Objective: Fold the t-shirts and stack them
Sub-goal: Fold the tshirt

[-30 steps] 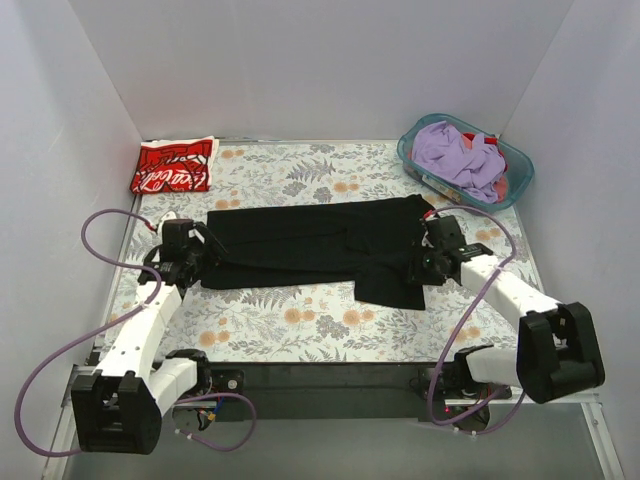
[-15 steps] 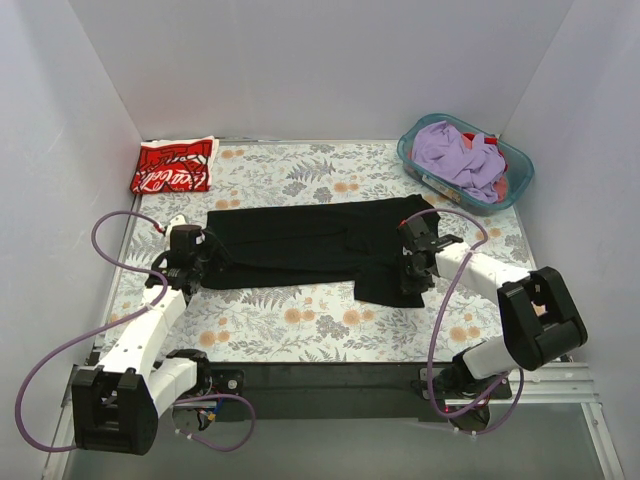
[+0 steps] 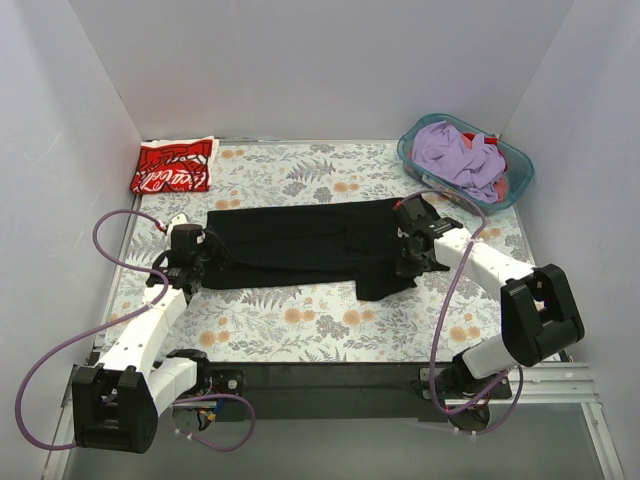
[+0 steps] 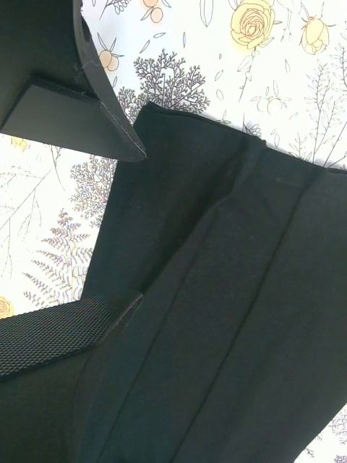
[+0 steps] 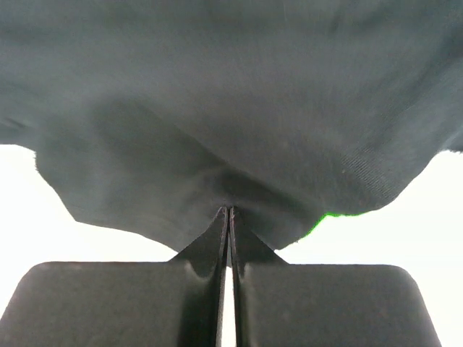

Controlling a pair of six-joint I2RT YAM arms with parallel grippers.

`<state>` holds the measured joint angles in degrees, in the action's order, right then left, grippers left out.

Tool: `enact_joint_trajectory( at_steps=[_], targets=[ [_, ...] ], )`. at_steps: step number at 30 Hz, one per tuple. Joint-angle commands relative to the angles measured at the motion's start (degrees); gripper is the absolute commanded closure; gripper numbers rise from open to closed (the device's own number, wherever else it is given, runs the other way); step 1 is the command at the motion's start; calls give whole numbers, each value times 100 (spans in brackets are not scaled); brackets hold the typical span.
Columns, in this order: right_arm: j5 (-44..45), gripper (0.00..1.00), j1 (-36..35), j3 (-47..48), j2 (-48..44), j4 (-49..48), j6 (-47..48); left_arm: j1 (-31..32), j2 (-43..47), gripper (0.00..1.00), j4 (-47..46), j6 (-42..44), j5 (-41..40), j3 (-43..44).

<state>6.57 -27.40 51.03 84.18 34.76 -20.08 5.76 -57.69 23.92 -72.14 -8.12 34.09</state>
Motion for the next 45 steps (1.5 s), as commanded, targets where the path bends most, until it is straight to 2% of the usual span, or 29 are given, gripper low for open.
enact_joint_trajectory(
  at_steps=[1, 7, 15, 26, 33, 37, 40, 42, 45],
  targets=[
    [169, 99, -29, 679, 54, 13, 153, 31, 30, 29, -98, 86, -41, -25],
    [310, 99, 85, 1857, 800, 48, 416, 39, 56, 29, -98, 86, -102, -51],
    [-94, 99, 489, 3289, 1828, 22, 540, 39, -58, 30, -98, 68, -102, -42],
    [-1070, 99, 1114, 4178, 2875, 13, 259, 48, -225, 30, -98, 42, -102, -51],
    [-1298, 98, 1307, 4407, 3183, -40, 170, 48, -392, 31, -81, 7, -76, -42],
    [-1509, 76, 1369, 4338, 3017, -171, 285, 48, -445, 32, -28, -89, -137, -51],
    [-1544, 68, 1526, 3787, 2561, -347, 285, 39, -506, 33, 16, -239, -155, 36],
    [-1763, 68, 1772, 3434, 2149, -566, 259, 39, -620, 33, 51, -414, -199, 176],
    [-2264, 67, 2141, 2363, 1498, -1111, 118, 22, -883, 37, -1, -564, -199, 326]
  ],
)
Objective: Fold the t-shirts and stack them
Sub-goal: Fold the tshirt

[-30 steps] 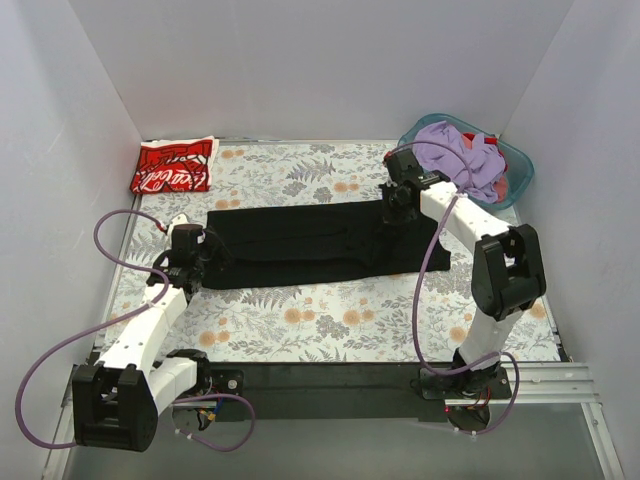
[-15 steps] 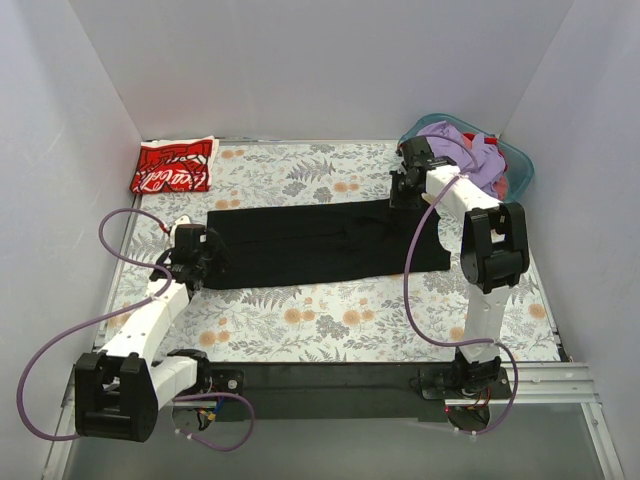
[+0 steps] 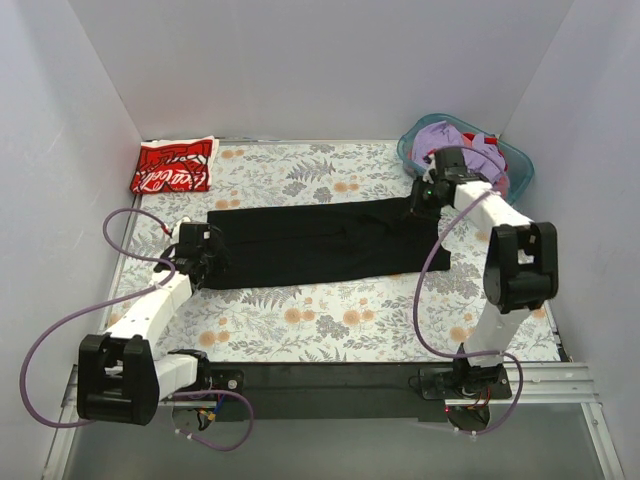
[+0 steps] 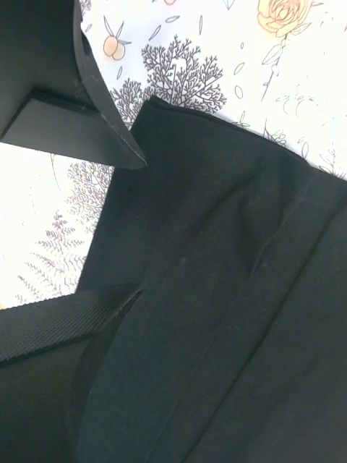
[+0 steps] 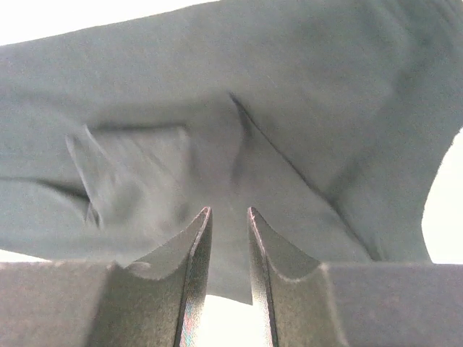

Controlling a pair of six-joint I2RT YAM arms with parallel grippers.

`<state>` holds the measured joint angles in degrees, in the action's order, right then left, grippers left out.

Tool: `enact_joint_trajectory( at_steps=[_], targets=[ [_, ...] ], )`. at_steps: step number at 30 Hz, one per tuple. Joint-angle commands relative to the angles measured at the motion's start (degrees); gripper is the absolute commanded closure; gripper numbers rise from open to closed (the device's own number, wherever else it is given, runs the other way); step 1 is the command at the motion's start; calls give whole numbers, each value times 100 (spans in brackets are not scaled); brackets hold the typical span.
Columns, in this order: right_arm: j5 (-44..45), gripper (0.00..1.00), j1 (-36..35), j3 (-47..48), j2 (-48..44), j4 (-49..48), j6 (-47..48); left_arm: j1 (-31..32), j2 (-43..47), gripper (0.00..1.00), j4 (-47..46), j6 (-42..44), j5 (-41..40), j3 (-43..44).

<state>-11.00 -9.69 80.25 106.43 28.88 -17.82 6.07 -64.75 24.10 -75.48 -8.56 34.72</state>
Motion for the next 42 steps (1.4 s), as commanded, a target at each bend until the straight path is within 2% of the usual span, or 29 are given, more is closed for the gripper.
enact_joint_trajectory(
  at_steps=[1, 2, 5, 9, 17, 23, 29, 36, 42],
  targets=[
    [-630, 68, 467, -833, -877, -663, -151, -26, -265, 38, -28, -265, -146, 368],
    [-814, 68, 668, -1392, -1166, -839, -212, -70, -370, 41, -28, -283, -146, 421],
    [-1157, 68, 1177, -2246, -1597, -1323, -221, -158, -722, 44, 51, -283, -137, 685],
    [-1535, 68, 1645, -3040, -1898, -1972, -326, -290, -820, 45, 86, -318, -252, 685],
    [-2134, 69, 2199, -3972, -1714, -3133, -854, -598, -1320, 50, -19, -458, -59, 615],
    [-1968, 70, 2858, -4658, -1556, -3328, -968, -966, -1848, 55, 314, -695, 47, 518],
    [-1748, 71, 3280, -4975, -1721, -3319, -1030, -1125, -1594, 55, 1043, -950, -435, 413],
    [-1721, 69, 3132, -4914, -2319, -3301, -1100, -1125, -733, 51, 1229, -793, -340, 491],
    [-1238, 65, 1938, -4255, -2979, -3187, -873, -1011, -574, 47, 1194, -503, -59, 1044]
  ],
)
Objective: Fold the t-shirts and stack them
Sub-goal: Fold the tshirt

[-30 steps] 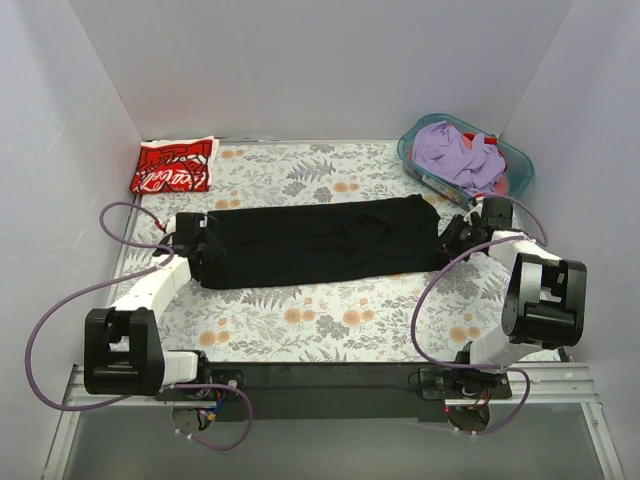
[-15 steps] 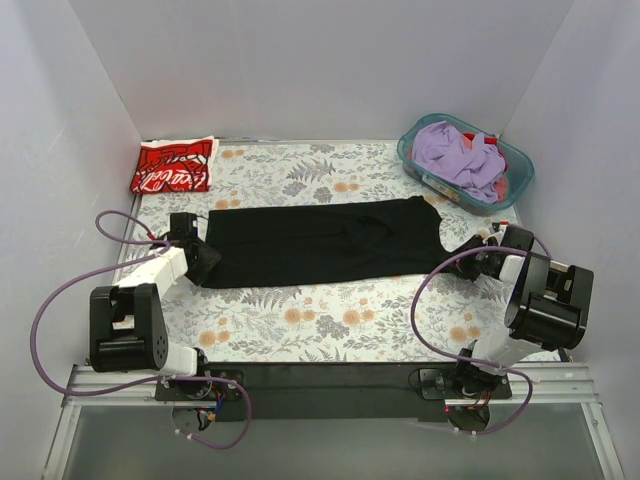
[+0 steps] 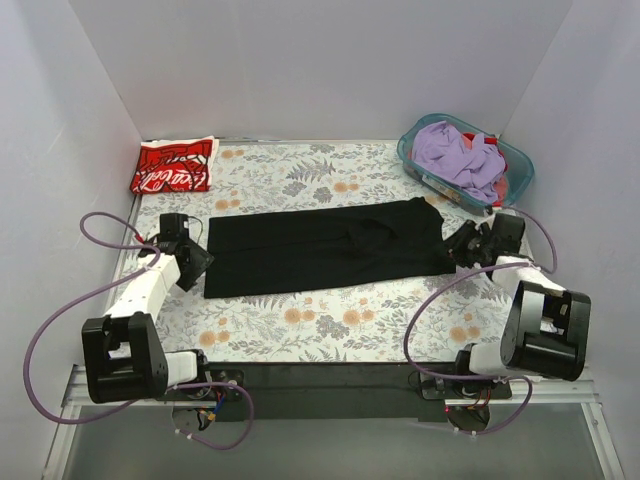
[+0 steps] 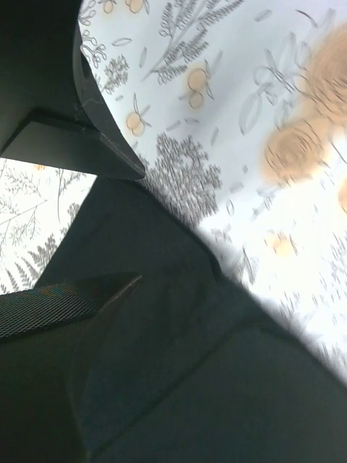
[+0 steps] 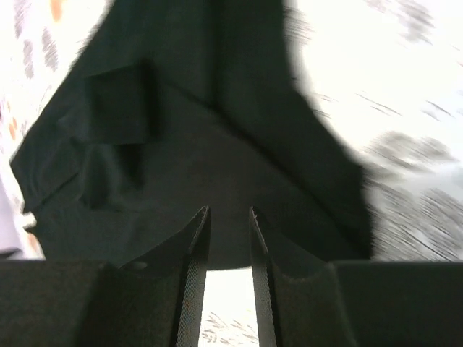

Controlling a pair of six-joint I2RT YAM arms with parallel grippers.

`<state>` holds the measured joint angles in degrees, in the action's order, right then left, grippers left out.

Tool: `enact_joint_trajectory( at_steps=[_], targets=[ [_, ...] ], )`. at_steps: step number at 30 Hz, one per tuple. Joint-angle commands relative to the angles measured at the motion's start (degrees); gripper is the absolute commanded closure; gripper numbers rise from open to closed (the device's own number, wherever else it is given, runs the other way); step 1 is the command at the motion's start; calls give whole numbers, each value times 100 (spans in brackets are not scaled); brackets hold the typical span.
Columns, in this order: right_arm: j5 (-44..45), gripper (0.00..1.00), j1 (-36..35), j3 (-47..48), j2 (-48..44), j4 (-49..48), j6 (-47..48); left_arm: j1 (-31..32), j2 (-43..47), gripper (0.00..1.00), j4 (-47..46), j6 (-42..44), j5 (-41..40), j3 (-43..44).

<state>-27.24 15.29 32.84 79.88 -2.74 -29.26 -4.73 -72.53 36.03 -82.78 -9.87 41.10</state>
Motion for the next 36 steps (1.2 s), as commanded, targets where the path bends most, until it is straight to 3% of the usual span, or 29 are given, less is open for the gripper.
enact_joint_trajectory(
  at_steps=[1, 8, 12, 18, 21, 26, 32, 36],
  targets=[
    [456, 65, -745, 574, -350, -16, 341, 121, 204, 47, -26, 262, 116, 451],
    [1106, 64, -2493, 1680, 62, 266, 1237, 841, -111, 47, -368, 500, 485, 513],
    [1423, 63, -2838, 2207, 440, 590, 1624, 1097, -174, 45, -666, 623, 521, 416],
    [1379, 59, -2847, 2579, 872, 960, 2196, 1440, -199, 39, -1167, 737, 933, 504],
    [1625, 51, -2830, 2412, 881, 960, 2266, 1624, -427, 38, -1344, 720, 1196, 696],
    [1381, 51, -2567, 2341, 1082, 951, 2249, 2133, -1051, 34, -1722, 606, 1671, 1206],
    [109, 51, -1916, 1667, 1109, -93, 1152, 2687, -2262, 33, -2196, 386, 2155, 2269],
    [-176, 52, -1889, 1498, 1232, -341, 763, 2899, -2880, 33, -2206, 377, 2086, 2798]
  ],
)
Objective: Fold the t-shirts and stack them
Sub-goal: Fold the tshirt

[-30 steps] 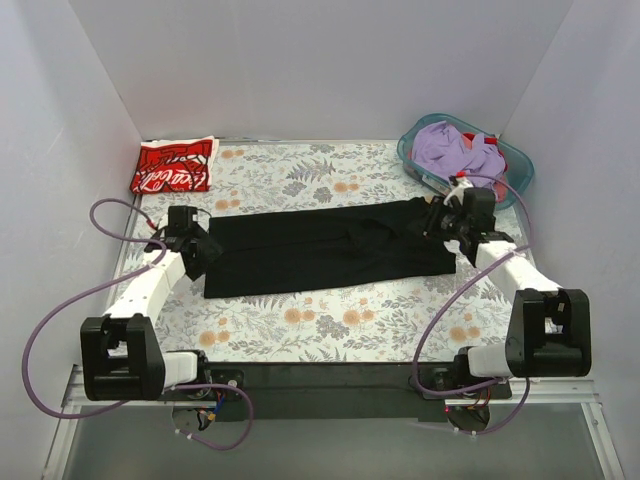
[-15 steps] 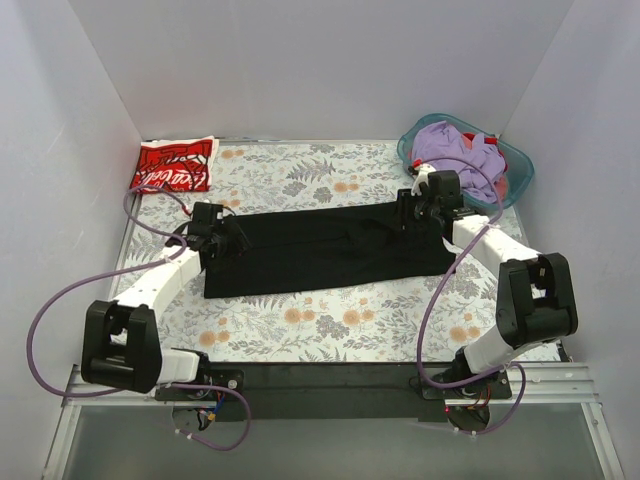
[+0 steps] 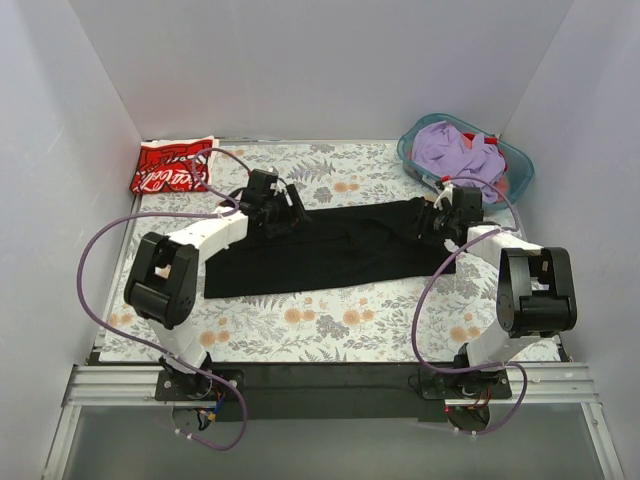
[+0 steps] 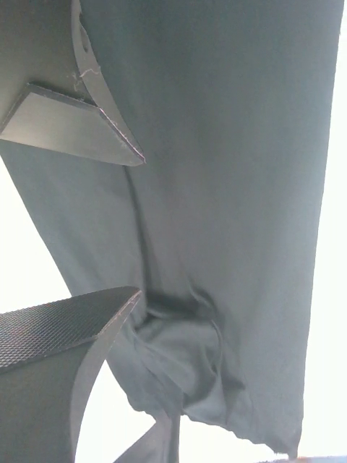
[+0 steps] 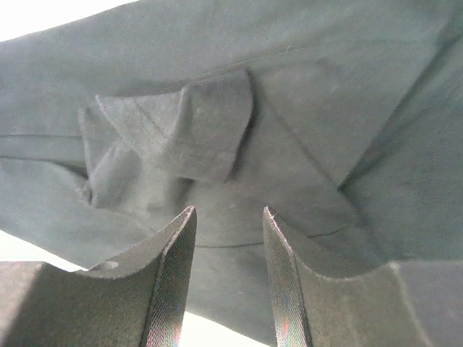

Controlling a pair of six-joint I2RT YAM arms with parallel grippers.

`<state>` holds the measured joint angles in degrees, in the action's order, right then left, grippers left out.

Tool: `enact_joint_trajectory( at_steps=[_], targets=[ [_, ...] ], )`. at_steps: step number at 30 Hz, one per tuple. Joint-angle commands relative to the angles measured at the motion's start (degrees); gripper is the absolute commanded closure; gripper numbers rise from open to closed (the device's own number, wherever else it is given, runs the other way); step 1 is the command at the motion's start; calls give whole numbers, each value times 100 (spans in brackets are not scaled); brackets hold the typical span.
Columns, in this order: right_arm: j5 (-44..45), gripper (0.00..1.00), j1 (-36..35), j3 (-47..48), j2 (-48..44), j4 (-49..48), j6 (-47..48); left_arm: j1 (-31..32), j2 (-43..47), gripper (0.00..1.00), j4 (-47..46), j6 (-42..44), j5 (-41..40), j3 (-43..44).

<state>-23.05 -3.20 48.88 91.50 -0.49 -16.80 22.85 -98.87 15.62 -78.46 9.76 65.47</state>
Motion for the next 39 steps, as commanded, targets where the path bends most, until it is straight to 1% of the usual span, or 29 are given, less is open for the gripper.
enact_joint_trajectory(
  at_steps=[1, 2, 4, 5, 6, 8, 9, 10, 12, 13, 16, 21, 24, 27, 28, 29, 30, 31, 32, 37, 39],
  targets=[
    [-596, 52, -40, -159, 52, -592, -569, 141, -290, 33, -147, -195, 71, 352],
    [-596, 52, -40, -212, 17, -601, -605, 149, -282, 34, -86, -249, -235, 256],
    [-587, 52, -14, -379, -123, -601, -684, 132, -116, 38, 63, -450, -692, 72],
    [-622, 52, 21, -432, -185, -601, -711, 97, 24, 39, 160, -704, -903, -51],
    [-665, 52, 126, -571, -238, -601, -746, 62, 478, 41, 265, -793, -1393, -418],
    [-762, 52, 258, -730, -431, -593, -799, -105, 981, 42, 371, -986, -1695, -815],
    [-789, 52, 259, -809, -484, -592, -816, -175, 1401, 43, 450, -1022, -1888, -1191],
    [-815, 52, 537, -975, -606, -601, -834, -376, 1606, 43, 529, -1040, -1942, -1343],
    [-824, 52, 689, -1108, -695, -601, -869, -631, 1888, 44, 767, -1014, -1908, -1755],
    [-807, 52, 820, -1213, -756, -601, -869, -946, 2089, 46, 811, -1005, -1847, -1896],
    [-876, 52, 1023, -1346, -792, -601, -869, -1492, 2284, 47, 996, -961, -1662, -2354],
    [-886, 52, 1199, -1610, -696, -593, -860, -1687, 2197, 48, 1013, -987, -1574, -2732],
    [-1070, 53, 1488, -1759, -546, -540, -887, -1950, 2047, 48, 1311, -1242, -1574, -2899],
    [-1149, 53, 1673, -1961, -502, -329, -922, -2381, 2152, 48, 1619, -1357, -1504, -3119],
    [-1175, 53, 1682, -1979, -528, -277, -844, -2695, 2222, 48, 1655, -1330, -1460, -3172],
    [-1176, 53, 1683, -1988, -537, -58, -764, -2829, 2310, 48, 1751, -1269, -1442, -3277],
    [-1184, 53, 1683, -1971, -537, 39, -711, -2987, 2476, 48, 1813, -1243, -1390, -3321],
    [-1254, 53, 1683, -1979, -546, 241, -659, -3310, 2591, 48, 1866, -1190, -1363, -3356],
    [-1255, 53, 1683, -1988, -572, 460, -545, -3444, 2688, 48, 1979, -1120, -1328, -3392],
    [-1132, 52, 1674, -2303, -1134, 980, -298, -3883, 3312, 48, 2393, -1181, -1652, -3207],
    [-1123, 52, 1665, -2366, -1301, 1129, -202, -3929, 3435, 48, 2490, -1207, -1758, -3181]
  ],
)
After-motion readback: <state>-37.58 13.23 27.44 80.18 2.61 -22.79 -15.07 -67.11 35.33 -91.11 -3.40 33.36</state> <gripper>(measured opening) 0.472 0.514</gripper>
